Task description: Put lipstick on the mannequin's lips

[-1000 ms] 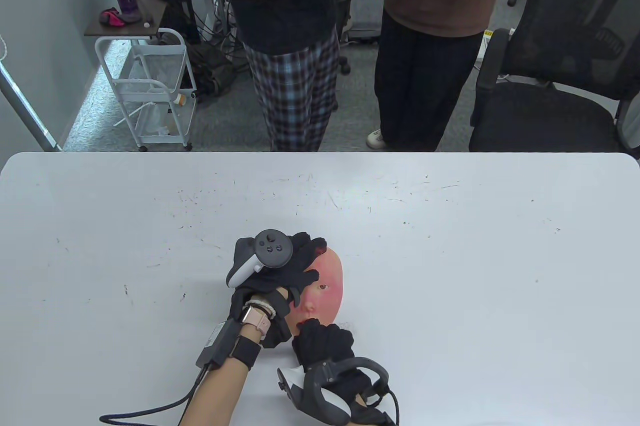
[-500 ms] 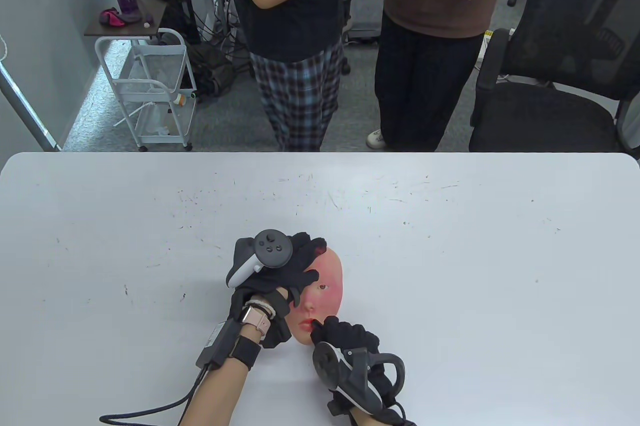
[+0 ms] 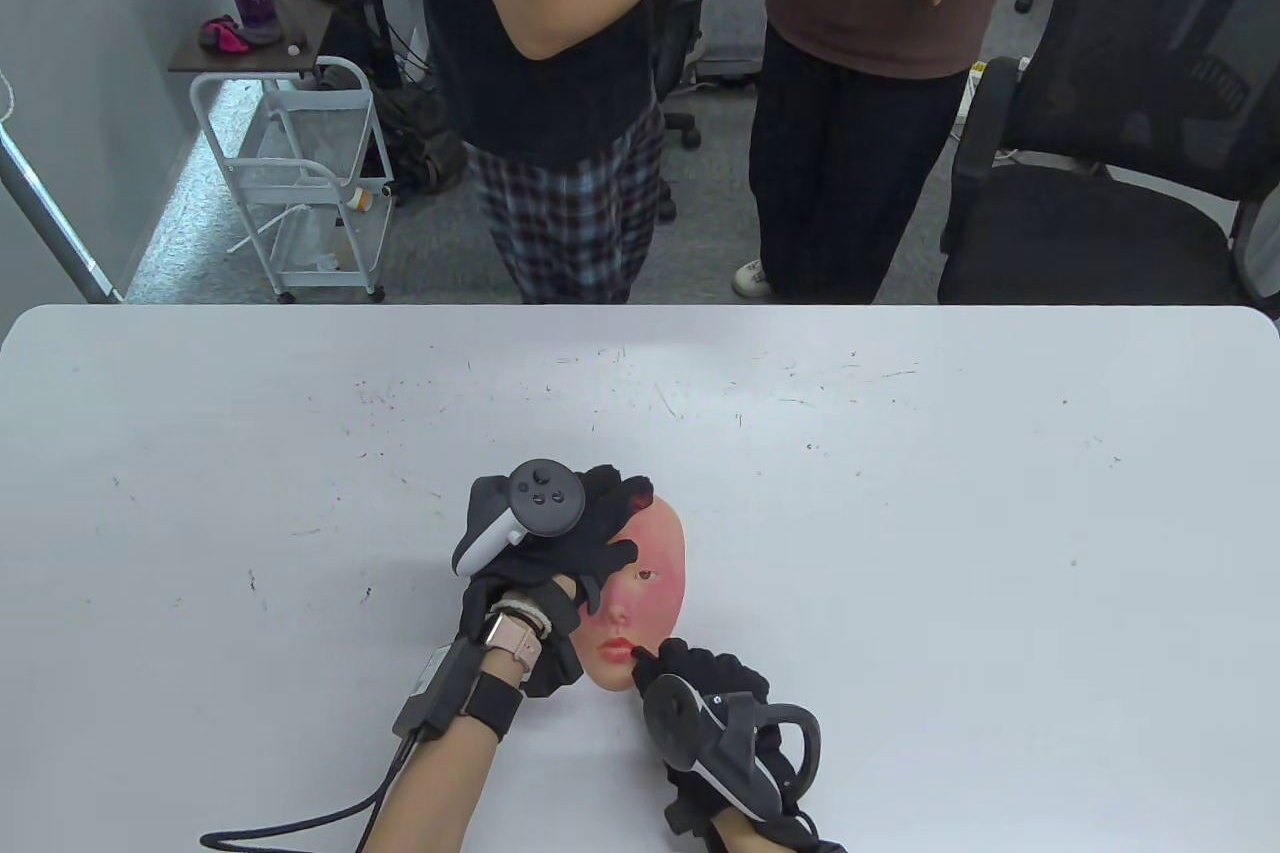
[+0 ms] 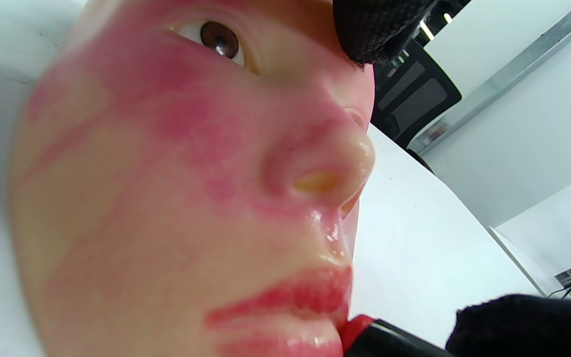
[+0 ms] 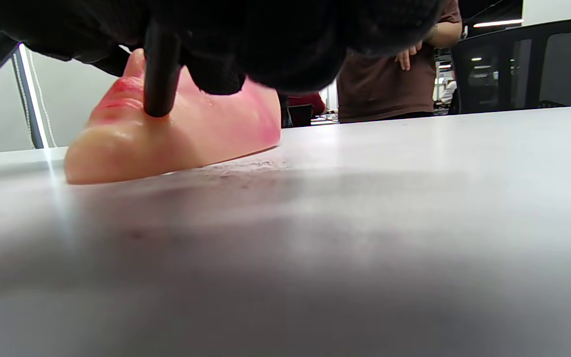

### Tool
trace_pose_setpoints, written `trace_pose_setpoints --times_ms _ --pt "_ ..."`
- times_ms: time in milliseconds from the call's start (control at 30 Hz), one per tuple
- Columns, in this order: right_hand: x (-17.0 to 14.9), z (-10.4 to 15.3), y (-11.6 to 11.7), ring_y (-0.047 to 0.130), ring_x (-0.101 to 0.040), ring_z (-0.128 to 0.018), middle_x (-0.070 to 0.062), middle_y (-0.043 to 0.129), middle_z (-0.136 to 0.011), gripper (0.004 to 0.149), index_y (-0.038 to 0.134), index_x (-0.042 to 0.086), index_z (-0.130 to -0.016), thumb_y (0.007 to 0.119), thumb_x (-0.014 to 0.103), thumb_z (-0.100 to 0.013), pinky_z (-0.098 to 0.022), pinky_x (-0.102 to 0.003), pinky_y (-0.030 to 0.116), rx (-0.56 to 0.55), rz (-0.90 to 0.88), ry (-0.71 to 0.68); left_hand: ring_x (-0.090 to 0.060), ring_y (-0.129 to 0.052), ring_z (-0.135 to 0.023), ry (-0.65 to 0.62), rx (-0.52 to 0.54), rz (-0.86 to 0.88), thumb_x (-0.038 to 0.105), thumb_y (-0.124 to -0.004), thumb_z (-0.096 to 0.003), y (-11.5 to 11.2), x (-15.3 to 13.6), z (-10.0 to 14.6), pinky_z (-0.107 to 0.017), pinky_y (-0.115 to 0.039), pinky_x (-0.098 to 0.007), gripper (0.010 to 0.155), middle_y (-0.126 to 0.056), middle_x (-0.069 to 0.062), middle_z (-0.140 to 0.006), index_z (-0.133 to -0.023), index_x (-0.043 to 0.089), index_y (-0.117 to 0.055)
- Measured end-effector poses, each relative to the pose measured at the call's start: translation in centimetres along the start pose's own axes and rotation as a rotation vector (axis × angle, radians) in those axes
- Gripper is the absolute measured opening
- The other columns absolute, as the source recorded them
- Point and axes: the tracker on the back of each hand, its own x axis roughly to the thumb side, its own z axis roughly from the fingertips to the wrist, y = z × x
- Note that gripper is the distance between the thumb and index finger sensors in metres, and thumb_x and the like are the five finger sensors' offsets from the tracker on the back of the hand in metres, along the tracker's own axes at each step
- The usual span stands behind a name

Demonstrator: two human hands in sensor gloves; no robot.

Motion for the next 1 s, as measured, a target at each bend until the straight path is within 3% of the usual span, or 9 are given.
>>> trace_pose_setpoints --times_ms 100,300,567,667,833,1000 --pt "0.34 0.13 -0.11 0.094 -0.014 -0.026 0.008 0.092 -0.029 0.051 0.092 0.015 -0.072 0.073 0.052 -0.043 -0.026 -0.038 0.082 -0.012 -0.047 -0.045 -0.025 -0.012 -0.112 0.0 0.0 0.0 0.042 -0.073 -0.0537 0.0 0.0 0.02 -0.084 -0.02 -0.051 0.07 -0.017 0.009 -0.123 -0.114 0.05 -0.038" --pt "0.08 0.03 -0.05 0.094 -0.014 -0.028 0.008 0.091 -0.03 0.051 0.091 0.015 -0.073 0.072 0.053 -0.043 -0.028 -0.037 0.082 0.004 0.052 -0.022 -0.025 -0.012 -0.113 0.001 -0.001 0.002 0.042 -0.073 -0.0537 0.01 -0.03 0.0 -0.084 -0.02 -0.051 0.07 -0.017 0.009 -0.123 -0.114 0.05 -0.038" --pt "0.85 0.18 -0.2 0.094 -0.015 -0.028 0.008 0.092 -0.031 0.051 0.091 0.016 -0.074 0.072 0.053 -0.043 -0.028 -0.038 0.081 -0.064 0.053 -0.037 -0.025 -0.012 -0.113 0.001 -0.002 0.002 0.042 -0.072 -0.0538 0.02 -0.04 -0.01 -0.084 -0.019 -0.051 0.07 -0.017 0.009 -0.123 -0.114 0.05 -0.038" --pt "0.51 0.2 -0.1 0.094 -0.015 -0.028 0.008 0.091 -0.03 0.051 0.091 0.015 -0.073 0.072 0.052 -0.043 -0.027 -0.038 0.082 -0.023 0.086 -0.023 -0.025 -0.012 -0.113 0.001 -0.002 0.002 0.042 -0.072 -0.0537 0.03 -0.04 0.0 -0.084 -0.019 -0.051 0.07 -0.017 0.009 -0.123 -0.114 0.05 -0.038" --pt "0.68 0.41 -0.2 0.094 -0.015 -0.027 0.008 0.092 -0.03 0.051 0.091 0.016 -0.073 0.072 0.052 -0.043 -0.027 -0.038 0.081 -0.022 -0.01 -0.084 -0.025 -0.012 -0.113 0.0 -0.004 0.003 0.042 -0.072 -0.0538 0.03 -0.04 0.0 -0.084 -0.019 -0.051 0.07 -0.017 0.009 -0.123 -0.114 0.05 -0.038" --pt "0.59 0.41 -0.29 0.094 -0.015 -0.027 0.008 0.092 -0.03 0.051 0.091 0.016 -0.073 0.073 0.052 -0.042 -0.027 -0.038 0.081 -0.031 0.034 -0.066 -0.025 -0.012 -0.113 0.001 -0.004 0.003 0.042 -0.072 -0.0538 0.04 -0.05 0.01 -0.084 -0.019 -0.051 0.07 -0.017 0.009 -0.123 -0.114 0.05 -0.038"
